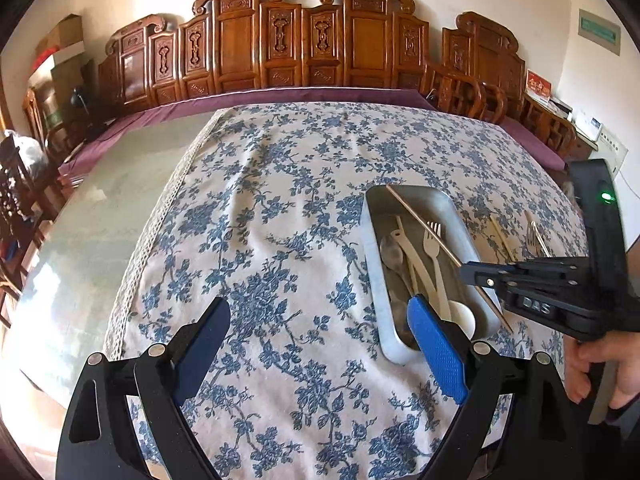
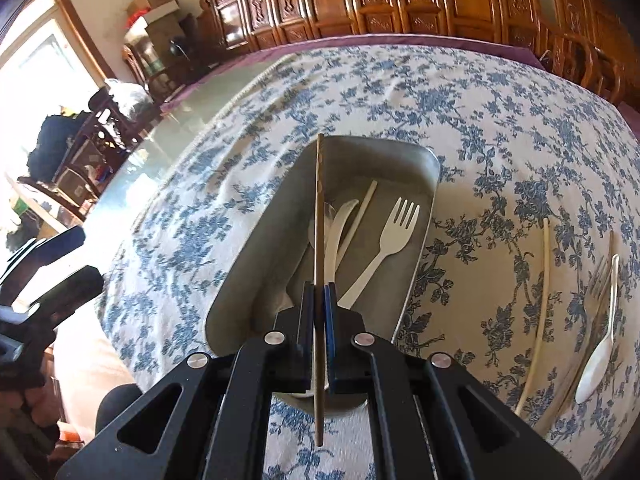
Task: Organize utensils
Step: 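Lower the wooden chopstick into the tray and open the right tool, then grasp a white plastic spoon from the pile with the right tool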
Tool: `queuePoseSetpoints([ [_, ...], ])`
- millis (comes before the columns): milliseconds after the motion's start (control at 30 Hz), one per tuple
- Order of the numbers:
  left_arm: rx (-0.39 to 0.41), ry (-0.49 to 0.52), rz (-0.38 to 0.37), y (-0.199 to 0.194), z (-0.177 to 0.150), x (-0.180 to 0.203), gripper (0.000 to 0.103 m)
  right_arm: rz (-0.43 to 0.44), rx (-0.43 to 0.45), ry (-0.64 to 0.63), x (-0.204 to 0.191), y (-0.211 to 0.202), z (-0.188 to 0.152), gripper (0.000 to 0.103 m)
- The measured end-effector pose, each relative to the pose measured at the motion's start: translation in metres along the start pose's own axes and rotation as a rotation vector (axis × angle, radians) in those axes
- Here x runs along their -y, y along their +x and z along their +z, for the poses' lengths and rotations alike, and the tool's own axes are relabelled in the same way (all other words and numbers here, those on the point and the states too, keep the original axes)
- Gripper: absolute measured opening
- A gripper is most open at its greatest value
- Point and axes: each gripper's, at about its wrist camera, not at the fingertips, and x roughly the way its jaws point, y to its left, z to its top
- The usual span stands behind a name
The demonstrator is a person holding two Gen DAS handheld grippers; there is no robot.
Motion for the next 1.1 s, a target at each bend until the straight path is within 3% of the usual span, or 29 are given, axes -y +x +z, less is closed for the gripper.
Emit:
queuePoseSetpoints([
  [367, -0.003, -0.044, -0.021, 0.003, -0.009, -0.011, 0.087, -0.034, -0.051, 0.048, 0.003, 0.026, 0.013, 0.006],
  [600, 0.003, -0.036, -0.034, -0.002, -0.010, -0.006, 0.087, 0.001, -0.008, 0.046, 0.002, 0.019, 0.012, 0.010],
  [767, 0.012, -0.013, -0.043, -0.006, -0.010, 0.006, 0.087, 0.032, 0.066, 0.004, 0.010, -0.014, 0.006, 0.010],
  [967, 0.012, 0.015, -0.068, -0.009, -0.010, 0.028, 0.087, -0.061, 0.134, -0.052, 0.050, -0.060, -0.017, 0.010],
  [1100, -0.002, 0.058, -0.072, -0.005, -0.010, 0.051, 0.087, -0.170, 0.163, -0.045, 0.101, -0.084, -0.037, 0.010],
])
